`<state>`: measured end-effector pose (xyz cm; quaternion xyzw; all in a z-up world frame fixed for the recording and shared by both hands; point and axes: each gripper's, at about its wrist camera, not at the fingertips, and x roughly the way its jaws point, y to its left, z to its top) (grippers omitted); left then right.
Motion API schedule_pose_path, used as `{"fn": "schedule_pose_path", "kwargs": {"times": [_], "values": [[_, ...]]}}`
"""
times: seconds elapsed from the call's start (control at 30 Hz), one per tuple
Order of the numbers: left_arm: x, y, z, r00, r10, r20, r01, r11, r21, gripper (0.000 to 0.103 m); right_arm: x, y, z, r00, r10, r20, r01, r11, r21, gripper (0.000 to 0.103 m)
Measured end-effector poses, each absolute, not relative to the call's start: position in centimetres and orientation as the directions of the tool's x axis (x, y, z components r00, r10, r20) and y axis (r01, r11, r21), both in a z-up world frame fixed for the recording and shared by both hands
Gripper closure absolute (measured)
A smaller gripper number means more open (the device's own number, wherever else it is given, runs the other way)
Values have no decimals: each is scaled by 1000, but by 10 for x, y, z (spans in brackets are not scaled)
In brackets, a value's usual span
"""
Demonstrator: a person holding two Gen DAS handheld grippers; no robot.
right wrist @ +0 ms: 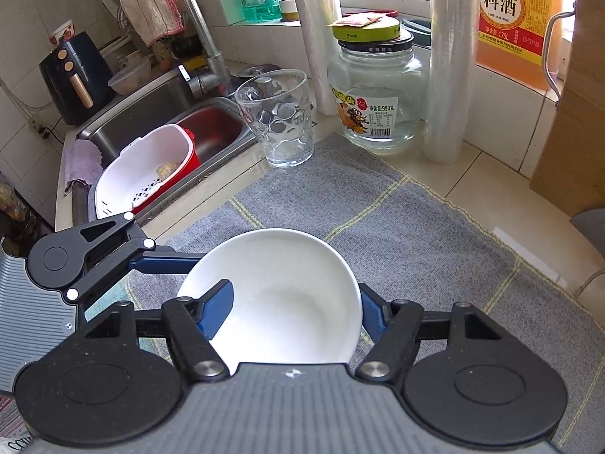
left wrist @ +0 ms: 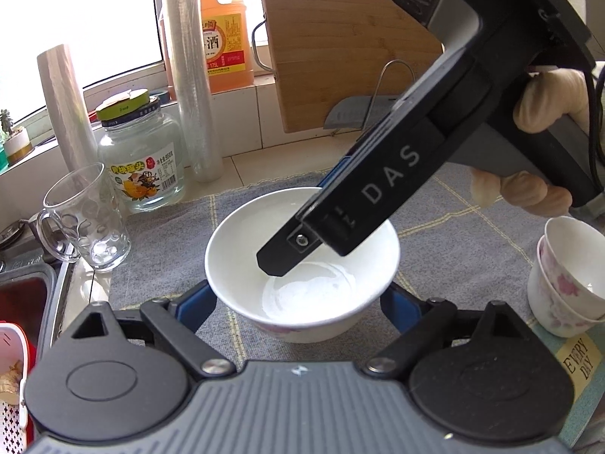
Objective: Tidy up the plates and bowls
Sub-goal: 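Lift the white bowl with the right tool toward the nested bowls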
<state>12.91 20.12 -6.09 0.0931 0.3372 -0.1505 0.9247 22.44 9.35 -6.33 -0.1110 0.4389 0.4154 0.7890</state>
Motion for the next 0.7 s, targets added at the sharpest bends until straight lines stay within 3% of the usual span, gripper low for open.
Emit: {"fn": "schedule_pose_path", "kwargs": {"times": [0.7], "values": [[68, 128, -19, 669, -338, -661, 489, 871, 49, 10, 140, -9, -14, 349, 580, -736, -685, 694, 221, 28]]}}
